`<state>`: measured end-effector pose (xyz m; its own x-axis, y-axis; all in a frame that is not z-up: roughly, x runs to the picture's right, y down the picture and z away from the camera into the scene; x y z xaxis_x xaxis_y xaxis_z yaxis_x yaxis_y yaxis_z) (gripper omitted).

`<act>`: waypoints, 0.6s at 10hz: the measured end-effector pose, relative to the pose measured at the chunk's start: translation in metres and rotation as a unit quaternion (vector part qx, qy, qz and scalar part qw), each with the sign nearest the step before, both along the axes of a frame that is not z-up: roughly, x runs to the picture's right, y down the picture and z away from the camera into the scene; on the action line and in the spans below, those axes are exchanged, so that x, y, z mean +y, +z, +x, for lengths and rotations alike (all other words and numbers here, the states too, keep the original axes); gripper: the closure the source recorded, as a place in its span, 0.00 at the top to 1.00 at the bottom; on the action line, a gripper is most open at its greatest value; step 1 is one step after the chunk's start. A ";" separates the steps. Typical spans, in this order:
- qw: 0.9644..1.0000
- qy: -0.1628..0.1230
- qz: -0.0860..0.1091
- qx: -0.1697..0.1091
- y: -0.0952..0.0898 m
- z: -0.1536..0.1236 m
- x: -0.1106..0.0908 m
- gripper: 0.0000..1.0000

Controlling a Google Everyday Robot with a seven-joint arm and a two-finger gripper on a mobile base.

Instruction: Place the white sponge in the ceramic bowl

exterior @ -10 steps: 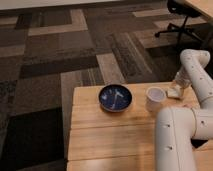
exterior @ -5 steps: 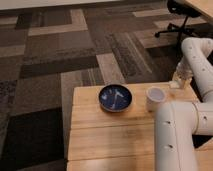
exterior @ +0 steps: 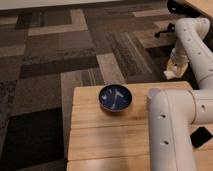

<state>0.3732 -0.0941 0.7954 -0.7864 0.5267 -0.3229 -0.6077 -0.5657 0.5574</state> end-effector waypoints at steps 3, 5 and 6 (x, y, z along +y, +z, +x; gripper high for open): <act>0.997 -0.063 0.011 -0.038 0.000 -0.039 -0.021 0.00; 0.991 -0.109 0.018 -0.079 -0.006 -0.075 -0.017 0.00; 0.986 -0.129 0.017 -0.101 -0.014 -0.095 -0.002 0.00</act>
